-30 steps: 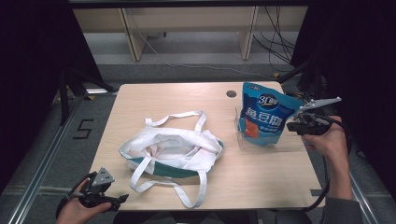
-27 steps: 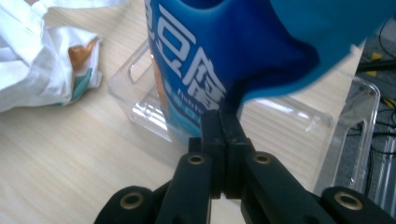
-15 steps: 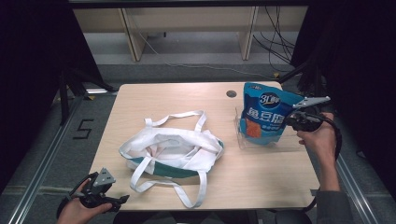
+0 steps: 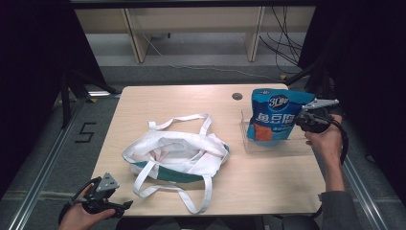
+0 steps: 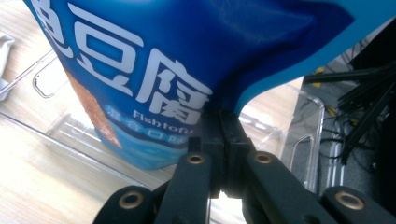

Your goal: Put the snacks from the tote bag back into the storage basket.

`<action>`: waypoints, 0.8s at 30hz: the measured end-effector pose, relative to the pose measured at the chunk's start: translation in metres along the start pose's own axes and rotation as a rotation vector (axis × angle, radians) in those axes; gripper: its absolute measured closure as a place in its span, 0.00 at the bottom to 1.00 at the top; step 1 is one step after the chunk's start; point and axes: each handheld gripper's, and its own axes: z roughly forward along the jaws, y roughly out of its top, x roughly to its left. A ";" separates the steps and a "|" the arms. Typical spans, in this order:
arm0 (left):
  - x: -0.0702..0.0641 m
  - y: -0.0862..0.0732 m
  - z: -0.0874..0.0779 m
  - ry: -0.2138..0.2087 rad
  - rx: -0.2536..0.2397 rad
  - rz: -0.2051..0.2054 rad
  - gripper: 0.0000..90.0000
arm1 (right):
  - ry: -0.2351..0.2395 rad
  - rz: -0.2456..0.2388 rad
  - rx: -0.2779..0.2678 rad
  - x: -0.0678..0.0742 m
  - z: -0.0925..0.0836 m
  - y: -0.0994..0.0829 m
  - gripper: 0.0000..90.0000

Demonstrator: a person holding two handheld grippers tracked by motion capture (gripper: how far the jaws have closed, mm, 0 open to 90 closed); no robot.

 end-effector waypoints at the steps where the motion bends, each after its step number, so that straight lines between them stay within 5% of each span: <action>1: 0.001 0.001 -0.003 -0.018 0.024 0.012 0.21 | -0.007 0.028 -0.014 0.003 0.000 -0.001 0.97; 4: 0.002 0.000 -0.002 0.007 0.003 0.014 0.21 | 0.025 0.075 0.019 0.008 -0.006 0.000 0.92; 5: 0.002 0.000 -0.003 0.005 0.003 0.013 0.21 | 0.017 0.020 0.006 0.006 -0.006 -0.002 0.91; 7: 0.002 0.000 -0.003 0.007 0.000 0.015 0.21 | 0.037 0.079 0.018 0.014 -0.011 -0.003 0.88; 13: 0.002 -0.001 -0.003 -0.002 0.008 0.003 0.21 | 0.058 0.085 0.022 0.023 -0.021 -0.011 0.75; 15: 0.003 -0.001 -0.003 0.014 -0.001 0.012 0.21 | 0.064 0.132 0.031 0.031 -0.023 -0.010 0.70; 24: 0.003 -0.001 -0.004 0.013 -0.004 0.008 0.21 | 0.126 0.094 0.000 0.064 -0.028 -0.008 0.58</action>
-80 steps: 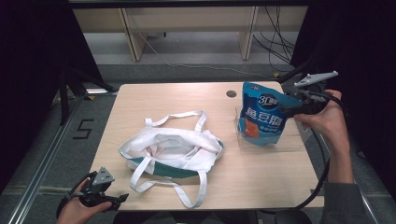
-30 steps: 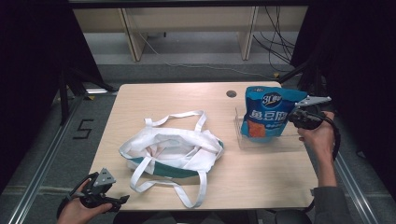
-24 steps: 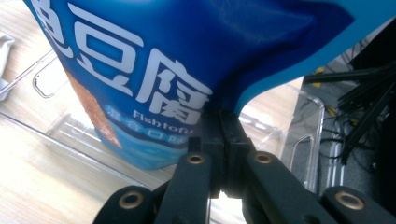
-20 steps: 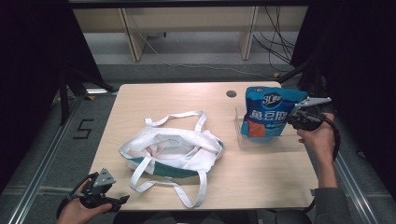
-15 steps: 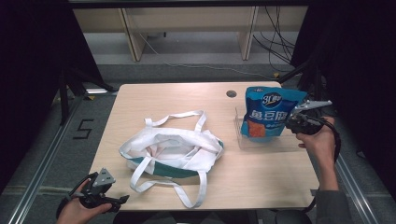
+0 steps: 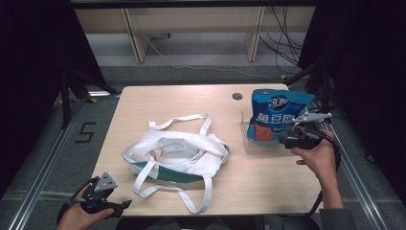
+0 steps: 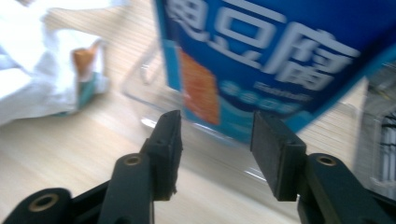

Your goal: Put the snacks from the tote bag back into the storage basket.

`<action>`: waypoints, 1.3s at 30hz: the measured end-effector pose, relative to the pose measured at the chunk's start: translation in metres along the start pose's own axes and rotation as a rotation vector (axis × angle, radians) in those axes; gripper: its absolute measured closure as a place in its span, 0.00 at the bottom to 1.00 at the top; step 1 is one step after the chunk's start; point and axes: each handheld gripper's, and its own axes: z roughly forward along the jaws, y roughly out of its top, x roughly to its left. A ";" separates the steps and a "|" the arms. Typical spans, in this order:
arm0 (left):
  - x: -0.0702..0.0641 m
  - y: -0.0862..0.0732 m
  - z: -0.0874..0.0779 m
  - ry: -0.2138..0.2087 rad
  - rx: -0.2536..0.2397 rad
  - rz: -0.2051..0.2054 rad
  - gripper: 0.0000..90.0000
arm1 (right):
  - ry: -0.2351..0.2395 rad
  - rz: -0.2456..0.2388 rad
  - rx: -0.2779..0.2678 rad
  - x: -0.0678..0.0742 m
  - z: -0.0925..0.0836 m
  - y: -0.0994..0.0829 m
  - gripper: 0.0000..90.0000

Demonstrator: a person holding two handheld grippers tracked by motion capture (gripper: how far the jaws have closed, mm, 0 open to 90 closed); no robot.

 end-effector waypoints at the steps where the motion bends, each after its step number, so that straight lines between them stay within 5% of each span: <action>1: 0.000 0.000 0.000 0.000 0.000 0.003 0.21 | 0.019 0.012 -0.005 0.005 -0.001 0.001 0.56; 3: 0.001 0.000 -0.001 -0.009 0.008 0.017 0.21 | 0.054 -0.013 -0.041 0.012 0.000 0.002 0.54; 4: 0.000 0.000 -0.001 -0.008 0.000 0.007 0.21 | 0.077 0.014 -0.049 0.017 0.000 0.003 0.54; 9: 0.000 0.000 -0.001 -0.008 -0.003 0.006 0.21 | 0.152 -0.055 -0.106 0.034 0.010 0.006 0.51; 12: 0.000 0.000 -0.001 -0.006 -0.005 0.005 0.21 | 0.196 -0.025 -0.101 0.046 0.015 0.006 0.49; 21: -0.001 0.000 -0.001 0.000 -0.011 -0.010 0.21 | 0.251 -0.071 -0.129 0.069 0.027 0.006 0.45; 39: -0.001 0.001 -0.002 -0.012 -0.002 -0.004 0.21 | 0.339 -0.118 -0.046 0.112 0.054 -0.007 0.40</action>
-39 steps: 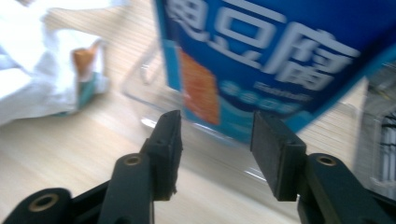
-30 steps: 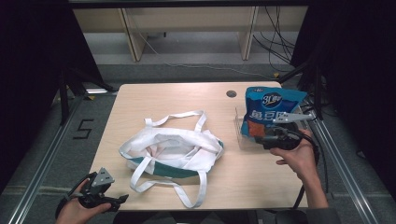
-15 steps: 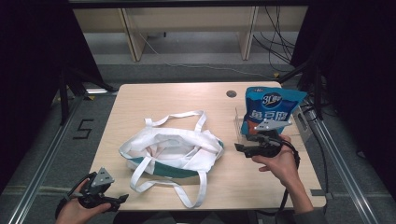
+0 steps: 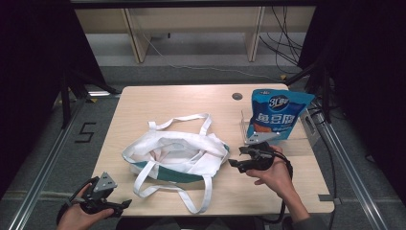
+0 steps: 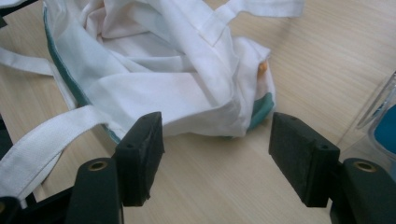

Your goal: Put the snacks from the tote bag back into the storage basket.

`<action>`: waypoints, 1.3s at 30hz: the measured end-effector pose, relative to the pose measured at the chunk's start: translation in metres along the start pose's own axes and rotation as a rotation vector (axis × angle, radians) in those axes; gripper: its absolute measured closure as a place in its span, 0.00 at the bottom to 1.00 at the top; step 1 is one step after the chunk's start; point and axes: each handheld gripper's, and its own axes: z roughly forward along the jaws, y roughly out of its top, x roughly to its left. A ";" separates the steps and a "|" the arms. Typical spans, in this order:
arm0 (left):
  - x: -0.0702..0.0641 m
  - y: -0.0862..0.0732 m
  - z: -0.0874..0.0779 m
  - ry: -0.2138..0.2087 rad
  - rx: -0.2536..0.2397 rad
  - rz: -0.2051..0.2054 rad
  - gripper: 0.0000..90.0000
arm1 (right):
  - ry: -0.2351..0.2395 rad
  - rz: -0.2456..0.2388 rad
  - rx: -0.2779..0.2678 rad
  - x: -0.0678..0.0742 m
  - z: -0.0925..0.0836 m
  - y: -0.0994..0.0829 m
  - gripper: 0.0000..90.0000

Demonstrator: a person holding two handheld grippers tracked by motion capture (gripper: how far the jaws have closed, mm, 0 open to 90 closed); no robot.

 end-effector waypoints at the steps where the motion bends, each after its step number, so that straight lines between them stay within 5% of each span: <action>1: 0.000 0.000 0.000 0.004 -0.008 -0.001 0.21 | -0.002 -0.024 0.007 -0.001 0.001 0.000 0.39; 11: -0.001 -0.001 0.000 0.007 -0.011 -0.003 0.21 | 0.011 -0.048 0.031 0.010 0.006 -0.008 0.37; 12: -0.001 -0.001 0.001 0.012 -0.019 -0.008 0.21 | 0.005 -0.047 0.001 0.011 0.008 -0.009 0.37; 13: -0.001 -0.001 0.000 0.003 -0.015 -0.003 0.21 | 0.024 -0.051 0.043 0.012 0.005 -0.009 0.37; 20: -0.001 -0.001 0.000 0.004 -0.015 -0.003 0.21 | -0.001 -0.092 0.056 0.020 0.005 -0.018 0.35; 29: -0.001 -0.001 0.001 0.014 -0.017 -0.004 0.21 | 0.002 -0.073 0.067 0.030 -0.002 -0.034 0.29; 39: -0.001 -0.001 0.002 0.014 -0.017 -0.002 0.21 | -0.015 -0.104 0.101 0.042 -0.005 -0.048 0.24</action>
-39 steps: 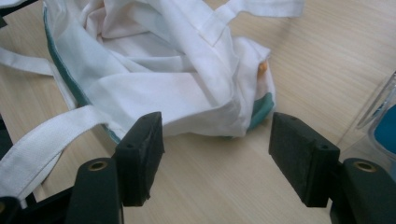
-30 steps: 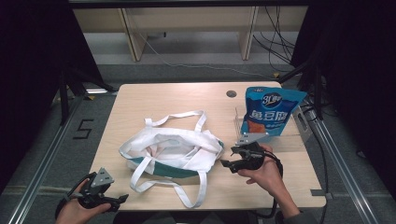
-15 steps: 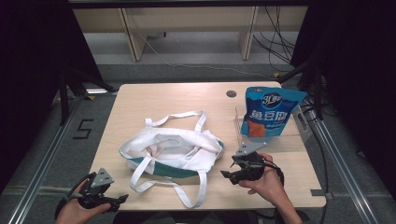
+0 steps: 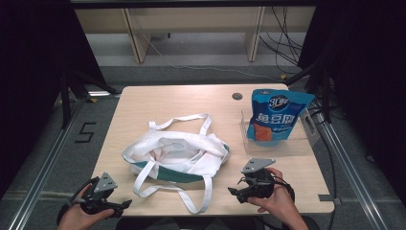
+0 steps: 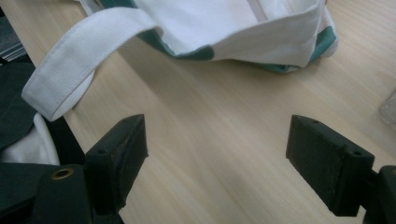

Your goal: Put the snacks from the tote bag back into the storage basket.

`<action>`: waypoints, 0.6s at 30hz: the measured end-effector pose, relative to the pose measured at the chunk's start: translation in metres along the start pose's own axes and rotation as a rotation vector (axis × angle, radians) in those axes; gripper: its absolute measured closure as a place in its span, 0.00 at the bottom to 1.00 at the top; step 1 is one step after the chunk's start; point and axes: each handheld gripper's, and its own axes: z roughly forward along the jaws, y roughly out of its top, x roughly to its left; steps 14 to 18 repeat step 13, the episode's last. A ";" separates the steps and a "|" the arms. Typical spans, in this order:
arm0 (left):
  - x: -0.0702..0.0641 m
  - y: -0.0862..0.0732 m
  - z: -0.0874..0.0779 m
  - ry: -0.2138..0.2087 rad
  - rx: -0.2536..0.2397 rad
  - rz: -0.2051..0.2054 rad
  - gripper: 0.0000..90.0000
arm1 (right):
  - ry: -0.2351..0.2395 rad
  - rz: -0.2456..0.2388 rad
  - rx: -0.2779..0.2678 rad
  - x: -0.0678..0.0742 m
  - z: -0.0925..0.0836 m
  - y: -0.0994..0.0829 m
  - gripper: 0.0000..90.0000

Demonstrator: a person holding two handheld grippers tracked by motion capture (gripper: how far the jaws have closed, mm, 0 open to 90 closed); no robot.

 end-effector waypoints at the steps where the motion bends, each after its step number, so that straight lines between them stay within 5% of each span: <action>1: 0.000 0.000 0.000 0.000 0.001 0.000 0.21 | -0.009 -0.003 -0.022 0.002 0.002 -0.002 0.24; 5: 0.000 0.001 0.000 0.000 0.005 0.017 0.21 | -0.008 -0.020 0.011 0.001 0.003 -0.004 0.23; 18: 0.000 0.001 0.000 -0.008 0.007 0.005 0.21 | -0.019 -0.039 -0.008 -0.002 0.005 -0.005 0.24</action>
